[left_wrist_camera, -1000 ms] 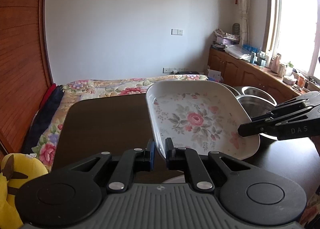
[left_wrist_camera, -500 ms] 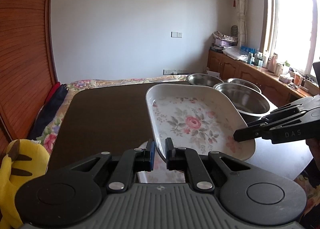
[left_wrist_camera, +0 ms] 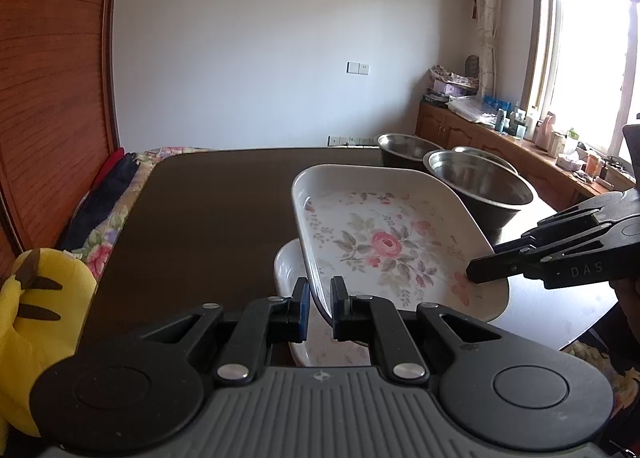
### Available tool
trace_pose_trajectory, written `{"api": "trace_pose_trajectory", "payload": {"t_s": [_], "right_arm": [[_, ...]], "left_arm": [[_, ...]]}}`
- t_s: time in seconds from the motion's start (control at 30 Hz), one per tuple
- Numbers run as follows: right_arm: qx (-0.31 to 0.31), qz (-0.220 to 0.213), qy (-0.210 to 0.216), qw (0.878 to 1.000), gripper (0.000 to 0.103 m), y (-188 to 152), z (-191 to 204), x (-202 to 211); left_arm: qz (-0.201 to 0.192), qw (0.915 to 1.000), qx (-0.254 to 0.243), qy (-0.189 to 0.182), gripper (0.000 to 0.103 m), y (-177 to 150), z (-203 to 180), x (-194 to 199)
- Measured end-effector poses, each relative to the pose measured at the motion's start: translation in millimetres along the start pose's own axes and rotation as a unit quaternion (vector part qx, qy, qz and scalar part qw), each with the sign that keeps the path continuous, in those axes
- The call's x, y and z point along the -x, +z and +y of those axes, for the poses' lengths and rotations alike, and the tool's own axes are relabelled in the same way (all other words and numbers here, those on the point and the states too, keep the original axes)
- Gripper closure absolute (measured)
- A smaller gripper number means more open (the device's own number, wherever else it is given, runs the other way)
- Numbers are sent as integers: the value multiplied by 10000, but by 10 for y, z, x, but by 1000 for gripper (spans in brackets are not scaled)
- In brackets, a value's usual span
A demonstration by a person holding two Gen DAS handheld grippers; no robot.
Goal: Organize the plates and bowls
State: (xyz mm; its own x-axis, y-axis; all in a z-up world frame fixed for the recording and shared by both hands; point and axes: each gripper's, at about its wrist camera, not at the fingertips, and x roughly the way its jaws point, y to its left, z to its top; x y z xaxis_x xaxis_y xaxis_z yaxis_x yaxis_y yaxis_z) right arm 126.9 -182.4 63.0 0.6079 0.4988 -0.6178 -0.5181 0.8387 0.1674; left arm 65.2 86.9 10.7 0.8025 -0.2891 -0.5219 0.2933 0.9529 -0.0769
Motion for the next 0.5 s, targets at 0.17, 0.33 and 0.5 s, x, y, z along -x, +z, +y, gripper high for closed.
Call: {"api": "trace_pose_trajectory", "payload": {"t_s": [0.17,0.33,0.5], "right_arm": [[49,23,-42,10000,86,36,13,26],[72,108,-63,9999,86,35,13,-6],[78,99,-73,9999,85,34,18,-36]], "left_arm": [[103,9999,93,-13,63,-56,43,-80],[137,9998,135,-3,63,-78,54,-124],[123,9998,110,55,63,-114,68,-127]]}}
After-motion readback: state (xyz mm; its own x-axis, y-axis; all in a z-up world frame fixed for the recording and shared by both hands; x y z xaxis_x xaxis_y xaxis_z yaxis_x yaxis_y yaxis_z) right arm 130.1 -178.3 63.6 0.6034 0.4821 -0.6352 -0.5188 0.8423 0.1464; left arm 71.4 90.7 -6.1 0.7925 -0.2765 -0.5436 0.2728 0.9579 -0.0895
